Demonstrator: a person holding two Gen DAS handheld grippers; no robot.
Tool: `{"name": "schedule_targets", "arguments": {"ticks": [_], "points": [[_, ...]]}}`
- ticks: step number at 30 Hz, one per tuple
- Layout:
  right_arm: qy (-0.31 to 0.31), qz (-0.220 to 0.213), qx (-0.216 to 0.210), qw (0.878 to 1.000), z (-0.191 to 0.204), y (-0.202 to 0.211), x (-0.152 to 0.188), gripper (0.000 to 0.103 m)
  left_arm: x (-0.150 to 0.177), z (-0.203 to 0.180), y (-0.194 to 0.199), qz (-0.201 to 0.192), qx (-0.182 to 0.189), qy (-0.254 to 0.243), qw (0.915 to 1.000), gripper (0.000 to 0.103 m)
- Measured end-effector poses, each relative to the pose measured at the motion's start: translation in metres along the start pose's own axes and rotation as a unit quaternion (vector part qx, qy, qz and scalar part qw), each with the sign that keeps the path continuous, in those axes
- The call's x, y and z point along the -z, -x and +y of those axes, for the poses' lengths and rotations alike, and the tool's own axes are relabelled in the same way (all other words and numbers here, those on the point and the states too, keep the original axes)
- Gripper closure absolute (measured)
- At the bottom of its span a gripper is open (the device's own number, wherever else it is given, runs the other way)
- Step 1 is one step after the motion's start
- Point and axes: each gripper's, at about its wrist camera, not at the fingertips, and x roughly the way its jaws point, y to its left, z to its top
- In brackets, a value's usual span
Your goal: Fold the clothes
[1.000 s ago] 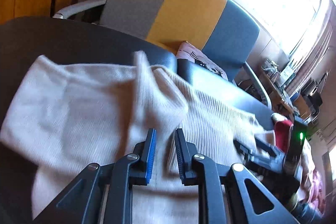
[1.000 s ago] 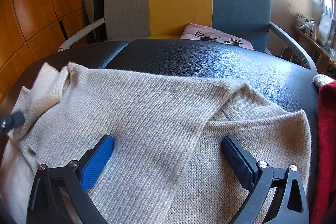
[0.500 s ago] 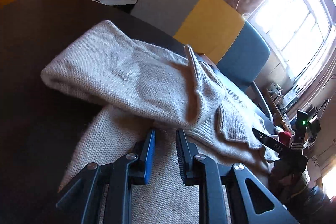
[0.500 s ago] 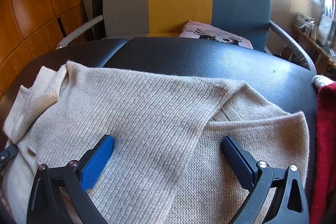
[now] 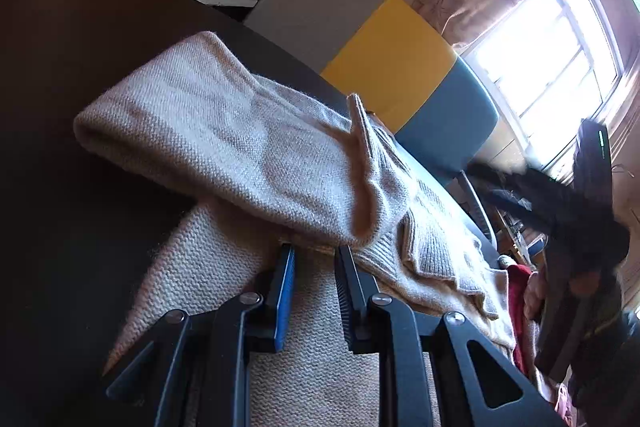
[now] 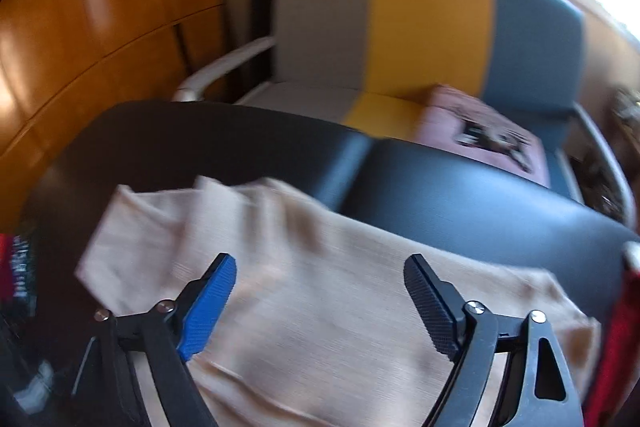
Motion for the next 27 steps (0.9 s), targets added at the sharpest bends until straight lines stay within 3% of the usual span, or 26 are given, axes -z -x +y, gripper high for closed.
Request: {"name": "schedule_targets", "arguments": {"ticks": [3, 7, 10, 11, 12, 19, 27], "points": [[0.016, 0.026, -0.038, 0.999, 0.043, -0.028, -0.019, 0.025, 0.001, 0.000, -0.002, -0.001, 0.005, 0.003, 1.0000, 0.084], [0.060, 0.073, -0.003, 0.995, 0.082, -0.068, -0.031, 0.033, 0.002, 0.000, -0.005, -0.003, 0.009, 0.005, 0.9999, 0.084], [0.077, 0.123, 0.028, 0.989, 0.094, -0.093, -0.028, 0.065, 0.003, -0.001, -0.007, -0.004, 0.012, 0.005, 0.9999, 0.084], [0.081, 0.133, 0.032, 0.987, 0.095, -0.097, -0.025, 0.085, 0.003, -0.001, -0.008, -0.004, 0.012, 0.005, 0.9999, 0.084], [0.086, 0.135, 0.030, 0.987, 0.094, -0.097, -0.023, 0.091, 0.003, -0.001, -0.008, -0.004, 0.012, 0.005, 0.9999, 0.084], [0.104, 0.054, 0.038, 0.992, 0.073, -0.043, -0.021, 0.097, 0.002, 0.006, -0.004, -0.004, 0.013, 0.005, 0.9999, 0.084], [0.022, -0.039, 0.040, 0.998, 0.002, 0.038, -0.018, 0.097, 0.005, 0.000, -0.003, -0.003, 0.008, 0.002, 1.0000, 0.084]]}}
